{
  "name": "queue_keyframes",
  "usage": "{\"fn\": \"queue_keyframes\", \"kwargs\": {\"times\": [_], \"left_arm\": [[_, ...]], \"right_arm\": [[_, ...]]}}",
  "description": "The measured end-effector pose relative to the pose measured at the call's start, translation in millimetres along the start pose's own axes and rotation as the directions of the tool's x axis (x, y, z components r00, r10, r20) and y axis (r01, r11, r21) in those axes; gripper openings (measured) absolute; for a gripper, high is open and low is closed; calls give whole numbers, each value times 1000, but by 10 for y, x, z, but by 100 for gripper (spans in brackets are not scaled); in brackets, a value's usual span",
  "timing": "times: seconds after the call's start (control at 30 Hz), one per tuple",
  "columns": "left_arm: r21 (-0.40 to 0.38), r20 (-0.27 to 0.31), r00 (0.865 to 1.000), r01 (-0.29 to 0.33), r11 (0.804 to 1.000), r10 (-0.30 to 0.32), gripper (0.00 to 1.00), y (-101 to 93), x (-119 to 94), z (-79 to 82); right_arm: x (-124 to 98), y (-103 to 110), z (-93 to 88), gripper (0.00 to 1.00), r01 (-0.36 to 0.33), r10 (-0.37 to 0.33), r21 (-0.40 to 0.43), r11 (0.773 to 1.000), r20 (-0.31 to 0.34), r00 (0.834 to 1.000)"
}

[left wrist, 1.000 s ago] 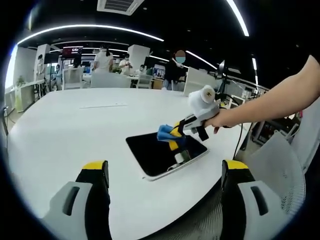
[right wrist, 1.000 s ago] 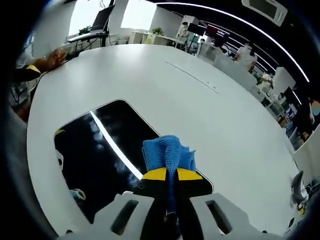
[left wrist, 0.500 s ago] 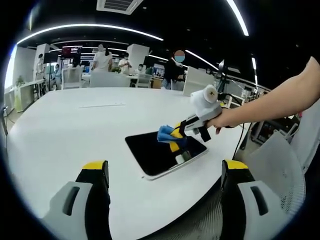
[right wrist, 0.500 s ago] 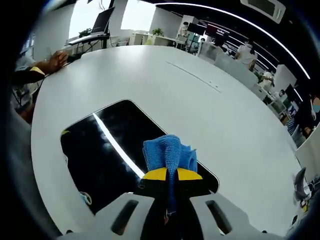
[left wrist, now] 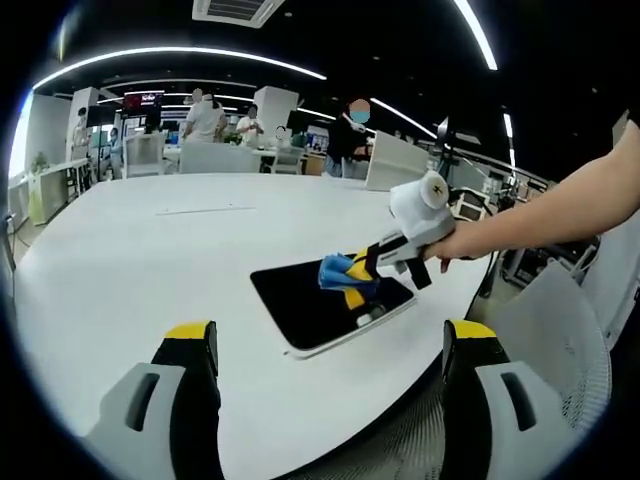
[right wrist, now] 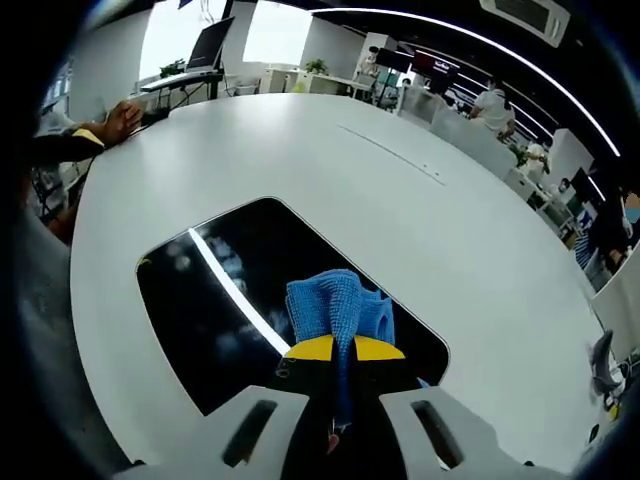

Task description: Wipe the mirror surface with the cleaning cloth until all visible marks leave the cleaned area.

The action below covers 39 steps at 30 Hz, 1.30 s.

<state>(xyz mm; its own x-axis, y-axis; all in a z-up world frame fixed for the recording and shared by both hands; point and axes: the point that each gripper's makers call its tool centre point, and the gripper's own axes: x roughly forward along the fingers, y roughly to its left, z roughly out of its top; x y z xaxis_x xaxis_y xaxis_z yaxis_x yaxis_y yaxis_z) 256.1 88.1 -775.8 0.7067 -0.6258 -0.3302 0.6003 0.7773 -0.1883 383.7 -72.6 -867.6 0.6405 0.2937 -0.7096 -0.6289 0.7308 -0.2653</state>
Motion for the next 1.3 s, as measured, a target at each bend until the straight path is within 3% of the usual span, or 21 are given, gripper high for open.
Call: {"fn": "queue_keyframes", "kwargs": {"times": [1.3], "left_arm": [[5, 0, 1000, -7, 1000, 7, 92, 3, -21, 17]], "right_arm": [[-355, 404, -188, 0, -51, 51, -10, 999, 38, 998]]}}
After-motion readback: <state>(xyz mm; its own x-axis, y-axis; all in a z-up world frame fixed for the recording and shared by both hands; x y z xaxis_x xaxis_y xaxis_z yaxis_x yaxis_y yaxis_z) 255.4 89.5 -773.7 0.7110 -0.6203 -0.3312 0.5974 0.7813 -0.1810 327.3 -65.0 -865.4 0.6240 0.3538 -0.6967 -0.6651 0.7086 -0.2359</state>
